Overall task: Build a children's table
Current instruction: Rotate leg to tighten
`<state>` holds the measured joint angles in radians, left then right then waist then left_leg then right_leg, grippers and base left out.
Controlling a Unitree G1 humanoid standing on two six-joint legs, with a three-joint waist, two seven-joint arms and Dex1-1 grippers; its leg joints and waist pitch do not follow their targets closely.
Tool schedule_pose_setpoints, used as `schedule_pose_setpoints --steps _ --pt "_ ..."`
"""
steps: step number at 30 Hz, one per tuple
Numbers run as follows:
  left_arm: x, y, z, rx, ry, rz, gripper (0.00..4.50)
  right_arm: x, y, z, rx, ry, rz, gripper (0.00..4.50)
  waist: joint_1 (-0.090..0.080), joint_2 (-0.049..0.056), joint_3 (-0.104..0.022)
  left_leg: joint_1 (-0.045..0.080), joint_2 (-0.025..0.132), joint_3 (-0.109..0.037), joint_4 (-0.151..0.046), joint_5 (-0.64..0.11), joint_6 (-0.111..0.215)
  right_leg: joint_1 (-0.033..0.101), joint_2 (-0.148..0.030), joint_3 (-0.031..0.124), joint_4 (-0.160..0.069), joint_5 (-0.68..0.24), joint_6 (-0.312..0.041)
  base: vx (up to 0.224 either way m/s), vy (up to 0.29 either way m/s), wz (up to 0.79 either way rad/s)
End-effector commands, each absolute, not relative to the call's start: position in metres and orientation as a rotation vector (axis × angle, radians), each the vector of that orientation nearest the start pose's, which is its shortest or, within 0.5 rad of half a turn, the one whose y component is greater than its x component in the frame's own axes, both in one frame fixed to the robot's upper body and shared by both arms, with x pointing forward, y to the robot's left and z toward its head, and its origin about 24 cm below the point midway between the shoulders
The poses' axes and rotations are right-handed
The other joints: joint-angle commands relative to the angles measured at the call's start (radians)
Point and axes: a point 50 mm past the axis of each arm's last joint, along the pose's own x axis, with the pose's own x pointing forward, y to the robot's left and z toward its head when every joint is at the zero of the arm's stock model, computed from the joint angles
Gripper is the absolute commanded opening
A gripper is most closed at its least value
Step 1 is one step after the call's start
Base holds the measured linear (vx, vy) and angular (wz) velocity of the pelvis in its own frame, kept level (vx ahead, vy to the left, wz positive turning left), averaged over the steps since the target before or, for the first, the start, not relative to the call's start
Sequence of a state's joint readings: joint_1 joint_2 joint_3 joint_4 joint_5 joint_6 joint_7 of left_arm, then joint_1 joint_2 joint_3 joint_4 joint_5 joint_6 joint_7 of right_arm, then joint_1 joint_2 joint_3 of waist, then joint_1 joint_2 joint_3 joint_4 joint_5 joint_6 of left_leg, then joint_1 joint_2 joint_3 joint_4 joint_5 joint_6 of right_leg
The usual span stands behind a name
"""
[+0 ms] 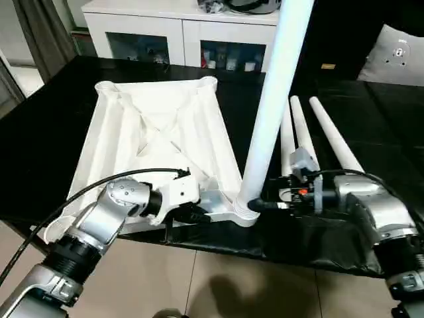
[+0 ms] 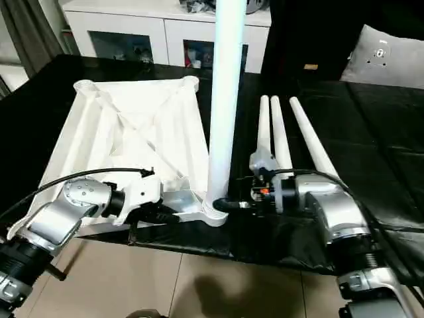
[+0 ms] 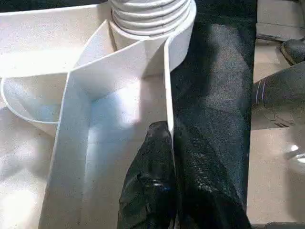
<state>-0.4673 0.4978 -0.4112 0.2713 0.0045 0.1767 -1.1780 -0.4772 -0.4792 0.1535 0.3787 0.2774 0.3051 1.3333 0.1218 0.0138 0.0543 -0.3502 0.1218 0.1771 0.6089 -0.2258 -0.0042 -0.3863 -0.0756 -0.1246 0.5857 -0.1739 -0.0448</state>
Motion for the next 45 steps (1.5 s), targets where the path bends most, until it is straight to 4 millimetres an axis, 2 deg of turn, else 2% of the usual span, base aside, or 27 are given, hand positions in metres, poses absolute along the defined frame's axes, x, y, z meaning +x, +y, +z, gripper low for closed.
schedule_pose_setpoints --steps 1,3,5,10,13,14,15,16,17,18,19,20,21,22,23,25,26,27,31,32,35,36,37,39,41,45 --pt "0.281 0.129 0.046 0.593 0.501 -1.456 0.00 0.300 -0.164 0.077 -0.051 0.366 1.372 2.60 -0.003 -0.005 -0.066 0.002 0.128 -0.048 -0.074 -0.096 0.065 0.052 -0.122 0.084 -0.058 -0.209 -0.205 0.000 0.000 0.00" --pt "0.281 0.128 0.046 0.594 0.500 -1.458 0.00 0.300 -0.164 0.077 -0.047 0.367 1.372 2.27 -0.002 -0.007 -0.065 0.002 0.127 -0.047 -0.074 -0.101 0.065 0.053 -0.123 0.084 -0.060 -0.220 -0.203 0.000 0.000 0.00" --pt "0.282 0.128 0.046 0.593 0.499 -1.459 0.00 0.299 -0.163 0.077 -0.041 0.369 1.377 2.19 -0.002 -0.010 -0.065 0.002 0.127 -0.047 -0.074 -0.094 0.066 0.054 -0.123 0.084 -0.059 -0.228 -0.197 0.000 0.000 0.00" --pt "0.282 0.128 0.045 0.566 0.492 -1.438 0.00 0.297 -0.157 0.075 0.003 0.373 1.364 1.96 -0.003 -0.011 -0.064 0.003 0.129 -0.048 -0.075 -0.092 0.066 0.051 -0.123 0.084 -0.060 -0.242 -0.190 0.000 0.000 0.00" --pt "0.283 0.126 0.046 0.499 0.508 -1.367 0.00 0.299 -0.148 0.073 0.018 0.364 1.290 1.93 -0.007 -0.003 -0.062 0.004 0.128 -0.049 -0.077 -0.113 0.048 0.049 -0.124 0.086 -0.065 -0.277 -0.181 0.000 0.000 0.00" --pt "0.283 0.125 0.046 0.464 0.517 -1.329 0.00 0.300 -0.143 0.071 0.015 0.356 1.247 1.93 -0.013 -0.005 -0.059 0.002 0.130 -0.051 -0.080 -0.129 0.033 0.051 -0.126 0.086 -0.069 -0.308 -0.174 0.000 0.000 0.00" --pt "0.285 0.122 0.048 0.420 0.518 -1.277 0.00 0.304 -0.137 0.069 0.025 0.347 1.175 1.93 -0.016 -0.003 -0.057 0.004 0.130 -0.052 -0.082 -0.139 0.022 0.049 -0.126 0.086 -0.071 -0.331 -0.173 0.000 0.000 0.00" --pt "0.286 0.120 0.049 0.393 0.518 -1.245 0.00 0.306 -0.134 0.067 0.032 0.342 1.128 1.93 -0.021 -0.005 -0.054 0.003 0.127 -0.053 -0.083 -0.155 0.014 0.048 -0.125 0.085 -0.078 -0.367 -0.164 0.000 0.000 0.00" --pt "0.287 0.118 0.050 0.373 0.519 -1.220 0.00 0.308 -0.132 0.066 0.038 0.342 1.096 1.93 -0.026 -0.007 -0.056 0.003 0.123 -0.057 -0.083 -0.168 -0.002 0.052 -0.128 0.082 -0.081 -0.412 -0.152 0.000 0.000 0.00" --pt "0.289 0.113 0.052 0.324 0.519 -1.161 0.00 0.312 -0.127 0.063 0.052 0.347 1.015 1.93 -0.038 -0.009 -0.055 0.001 0.123 -0.057 -0.082 -0.170 -0.010 0.053 -0.130 0.084 -0.081 -0.427 -0.147 0.000 0.000 0.00" --pt "0.291 0.110 0.053 0.292 0.517 -1.123 0.00 0.316 -0.124 0.061 0.067 0.357 0.955 1.93 -0.043 -0.011 -0.054 0.000 0.118 -0.058 -0.081 -0.176 -0.004 0.052 -0.127 0.081 -0.089 -0.458 -0.131 0.000 0.000 0.00" --pt "0.293 0.106 0.055 0.257 0.519 -1.077 0.00 0.320 -0.121 0.058 0.077 0.369 0.881 1.93 -0.048 -0.011 -0.055 0.001 0.118 -0.057 -0.080 -0.175 -0.004 0.052 -0.128 0.083 -0.089 -0.457 -0.129 0.000 0.000 0.00" --pt "0.293 0.106 0.055 0.257 0.519 -1.077 0.00 0.320 -0.121 0.058 0.077 0.369 0.881 1.93 -0.055 -0.009 -0.055 0.001 0.116 -0.057 -0.078 -0.168 -0.001 0.048 -0.126 0.082 -0.090 -0.450 -0.136 0.000 0.000 0.00" --pt "0.296 0.101 0.057 0.232 0.513 -1.028 0.00 0.326 -0.118 0.055 0.102 0.387 0.784 1.93 -0.058 -0.010 -0.055 0.000 0.115 -0.057 -0.078 -0.170 0.005 0.049 -0.125 0.081 -0.092 -0.450 -0.135 0.000 0.000 0.00" --pt "0.300 0.096 0.058 0.212 0.511 -0.977 0.00 0.331 -0.115 0.052 0.115 0.398 0.705 1.93 -0.066 -0.009 -0.056 -0.001 0.115 -0.055 -0.076 -0.152 0.012 0.047 -0.122 0.083 -0.087 -0.414 -0.147 0.000 0.000 0.00" --pt "0.304 0.090 0.060 0.184 0.500 -0.910 0.00 0.337 -0.111 0.051 0.109 0.389 0.639 1.93 -0.071 -0.011 -0.059 -0.003 0.112 -0.055 -0.074 -0.137 0.017 0.049 -0.122 0.080 -0.086 -0.396 -0.155 0.000 0.000 0.00" --pt "0.306 0.087 0.061 0.173 0.497 -0.887 0.00 0.338 -0.110 0.051 0.096 0.375 0.628 2.48 -0.070 -0.011 -0.059 -0.006 0.112 -0.054 -0.073 -0.125 0.029 0.051 -0.122 0.081 -0.085 -0.377 -0.154 0.000 0.000 0.00" --pt "0.306 0.083 0.062 0.168 0.491 -0.880 0.00 0.338 -0.108 0.052 0.082 0.356 0.643 2.61 -0.069 -0.010 -0.060 -0.006 0.113 -0.052 -0.072 -0.119 0.035 0.051 -0.122 0.082 -0.084 -0.359 -0.156 0.000 0.000 0.00" --pt "0.303 0.078 0.063 0.203 0.473 -0.891 0.00 0.335 -0.107 0.058 0.120 0.316 0.688 2.82 -0.062 -0.008 -0.067 -0.006 0.122 -0.053 -0.071 -0.044 0.076 0.053 -0.118 0.084 -0.060 -0.192 -0.195 0.000 0.000 0.00" --pt "0.303 0.079 0.063 0.207 0.469 -0.895 0.00 0.334 -0.107 0.058 0.116 0.313 0.696 3.05 -0.061 -0.016 -0.069 -0.006 0.121 -0.051 -0.069 -0.026 0.089 0.053 -0.118 0.084 -0.054 -0.144 -0.210 0.000 0.000 0.00" --pt "0.300 0.083 0.062 0.227 0.470 -0.911 0.00 0.332 -0.112 0.060 0.103 0.290 0.718 3.15 -0.054 -0.013 -0.072 -0.013 0.115 -0.048 -0.063 0.007 0.120 0.057 -0.122 0.085 -0.046 -0.088 -0.226 0.000 0.000 0.00" --pt "0.299 0.085 0.062 0.238 0.469 -0.918 0.00 0.331 -0.115 0.060 0.092 0.282 0.731 3.28 -0.053 -0.013 -0.072 -0.014 0.116 -0.048 -0.062 0.009 0.124 0.056 -0.123 0.085 -0.046 -0.088 -0.227 0.000 0.000 0.00" --pt "0.298 0.087 0.061 0.257 0.459 -0.941 0.00 0.329 -0.121 0.062 0.074 0.270 0.763 3.48 -0.051 -0.012 -0.068 -0.014 0.116 -0.047 -0.063 -0.017 0.128 0.054 -0.120 0.082 -0.055 -0.135 -0.218 0.000 0.000 0.00" --pt "0.296 0.090 0.060 0.272 0.457 -0.972 0.00 0.328 -0.128 0.064 0.057 0.261 0.787 3.52 -0.047 -0.010 -0.067 -0.013 0.116 -0.047 -0.063 -0.034 0.120 0.053 -0.119 0.081 -0.060 -0.185 -0.203 0.000 0.000 0.00" --pt "0.294 0.095 0.058 0.297 0.460 -1.025 0.00 0.326 -0.140 0.068 0.028 0.250 0.826 3.76 -0.045 -0.010 -0.065 -0.011 0.118 -0.048 -0.065 -0.058 0.111 0.051 -0.118 0.082 -0.065 -0.226 -0.187 0.000 0.000 0.00" --pt "0.291 0.106 0.057 0.358 0.466 -1.109 0.00 0.323 -0.155 0.073 -0.039 0.270 0.916 3.99 -0.032 -0.007 -0.064 -0.008 0.119 -0.048 -0.067 -0.075 0.096 0.048 -0.117 0.083 -0.065 -0.241 -0.177 0.000 0.000 0.00"
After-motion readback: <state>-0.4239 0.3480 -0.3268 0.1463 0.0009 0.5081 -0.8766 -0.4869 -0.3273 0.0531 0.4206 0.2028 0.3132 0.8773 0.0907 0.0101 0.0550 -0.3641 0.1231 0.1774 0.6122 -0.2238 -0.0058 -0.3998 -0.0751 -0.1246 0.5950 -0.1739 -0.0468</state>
